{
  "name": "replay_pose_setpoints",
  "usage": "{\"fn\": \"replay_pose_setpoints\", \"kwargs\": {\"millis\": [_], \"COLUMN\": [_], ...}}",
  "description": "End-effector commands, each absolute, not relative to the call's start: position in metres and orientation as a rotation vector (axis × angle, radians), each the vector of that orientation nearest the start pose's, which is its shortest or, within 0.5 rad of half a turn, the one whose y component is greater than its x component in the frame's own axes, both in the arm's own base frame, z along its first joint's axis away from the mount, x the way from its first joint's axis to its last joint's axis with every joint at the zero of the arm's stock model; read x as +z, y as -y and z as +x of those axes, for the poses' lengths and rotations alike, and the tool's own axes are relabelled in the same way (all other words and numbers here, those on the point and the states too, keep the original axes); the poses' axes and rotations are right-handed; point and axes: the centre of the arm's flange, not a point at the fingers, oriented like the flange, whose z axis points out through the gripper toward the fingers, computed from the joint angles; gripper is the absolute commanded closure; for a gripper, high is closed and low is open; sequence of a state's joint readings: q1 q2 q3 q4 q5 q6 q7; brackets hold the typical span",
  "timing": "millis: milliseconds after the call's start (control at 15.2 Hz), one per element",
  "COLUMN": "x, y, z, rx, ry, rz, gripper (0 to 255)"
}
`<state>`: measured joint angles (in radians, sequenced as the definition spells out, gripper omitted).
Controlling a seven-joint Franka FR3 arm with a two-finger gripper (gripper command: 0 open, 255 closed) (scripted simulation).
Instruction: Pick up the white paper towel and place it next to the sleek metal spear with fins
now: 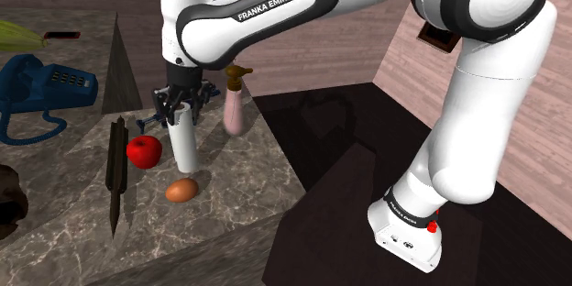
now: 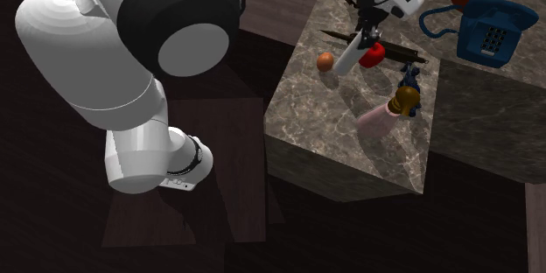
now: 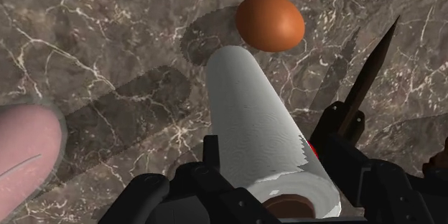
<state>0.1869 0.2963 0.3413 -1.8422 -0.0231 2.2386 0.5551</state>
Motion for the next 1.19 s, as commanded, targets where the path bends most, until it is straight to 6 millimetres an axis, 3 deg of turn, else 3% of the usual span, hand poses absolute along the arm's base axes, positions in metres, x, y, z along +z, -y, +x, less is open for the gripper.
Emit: {"fn": "replay_pose_setpoints", "kwargs": {"millis": [0,330,858,924,1122], "x": [0.375,0.350,0.350,0.350,0.350], "y": [-0.308,-0.308,-0.308,-0.308,-0.308], "z": [0.556,0.556,0.556,0.556,0.556], "rx": [-0.092,-0.092,-0.092,-0.092,-0.092], "ry": [-0.050,-0.050,-0.050,-0.050,-0.050], "rz": [-3.012,-3.012,-3.012,-3.012,-3.012], "gripper": [255,255,255,0,0]}}
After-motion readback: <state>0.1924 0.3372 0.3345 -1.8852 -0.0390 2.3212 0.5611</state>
